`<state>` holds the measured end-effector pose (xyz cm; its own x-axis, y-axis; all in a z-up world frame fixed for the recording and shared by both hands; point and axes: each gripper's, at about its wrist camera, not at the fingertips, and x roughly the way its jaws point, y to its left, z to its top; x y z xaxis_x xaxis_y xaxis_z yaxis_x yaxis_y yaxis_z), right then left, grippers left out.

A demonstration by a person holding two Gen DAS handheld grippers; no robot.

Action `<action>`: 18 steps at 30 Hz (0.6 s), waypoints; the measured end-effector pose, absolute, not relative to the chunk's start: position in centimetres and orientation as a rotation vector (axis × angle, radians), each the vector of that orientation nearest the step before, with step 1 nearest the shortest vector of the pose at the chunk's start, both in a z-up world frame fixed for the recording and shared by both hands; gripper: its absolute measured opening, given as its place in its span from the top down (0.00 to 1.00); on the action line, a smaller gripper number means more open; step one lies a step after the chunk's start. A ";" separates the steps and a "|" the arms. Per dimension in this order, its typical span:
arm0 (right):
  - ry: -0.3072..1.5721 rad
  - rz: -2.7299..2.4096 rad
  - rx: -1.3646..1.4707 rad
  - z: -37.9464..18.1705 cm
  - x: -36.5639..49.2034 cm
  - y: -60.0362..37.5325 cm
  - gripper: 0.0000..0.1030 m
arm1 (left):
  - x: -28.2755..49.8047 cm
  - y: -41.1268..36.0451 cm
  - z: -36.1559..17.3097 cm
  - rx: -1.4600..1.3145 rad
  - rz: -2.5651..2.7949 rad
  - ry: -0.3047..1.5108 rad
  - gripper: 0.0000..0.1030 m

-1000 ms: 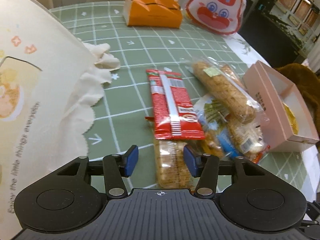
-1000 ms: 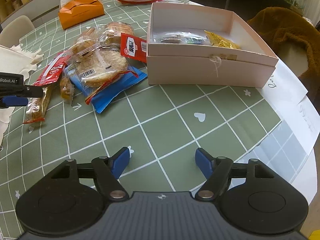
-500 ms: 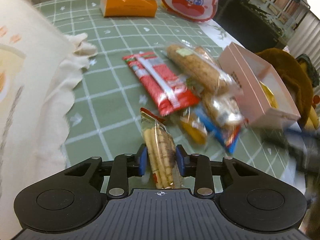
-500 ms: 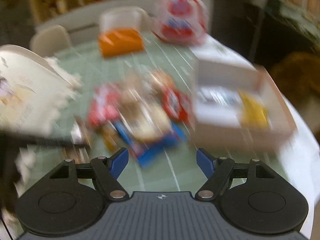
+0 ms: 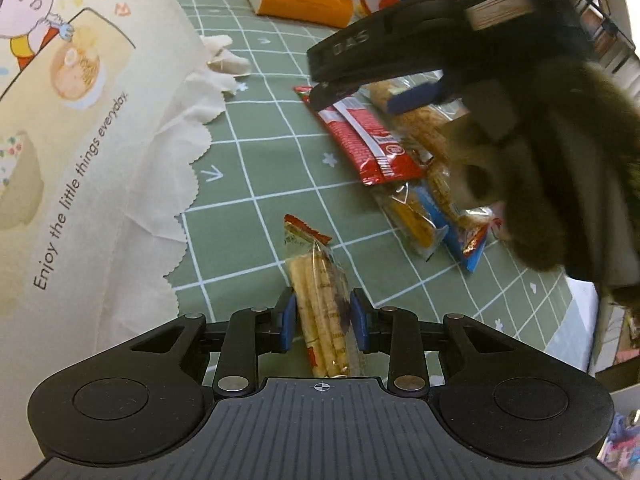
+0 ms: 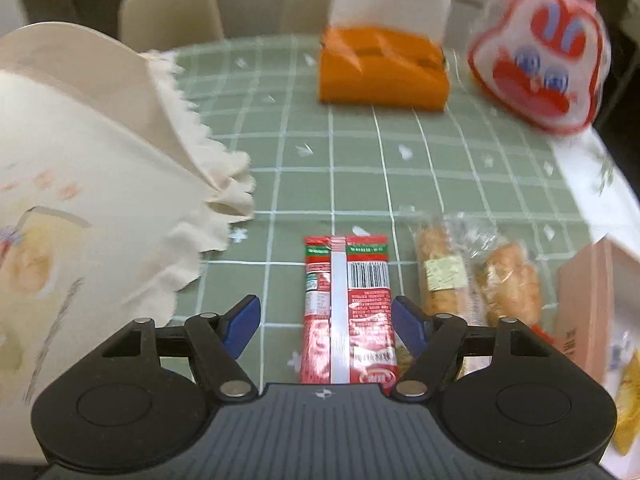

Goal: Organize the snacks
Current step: 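Grasp the red wafer packet with the right gripper while the left gripper holds the breadsticks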

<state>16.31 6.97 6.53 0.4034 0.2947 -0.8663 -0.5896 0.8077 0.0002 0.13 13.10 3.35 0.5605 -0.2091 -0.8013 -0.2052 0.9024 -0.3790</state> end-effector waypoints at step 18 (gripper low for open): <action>1.097 0.620 -0.309 7.1 13.6 4.9 0.55 | 0.5 14.0 2.3 -0.505 -0.062 0.973 0.70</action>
<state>13.57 4.90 7.11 0.3119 0.3129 -0.8971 -0.6069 0.7921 0.0653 0.49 13.96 2.31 0.5706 -0.2727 -0.7746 -0.1715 0.8829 -0.4371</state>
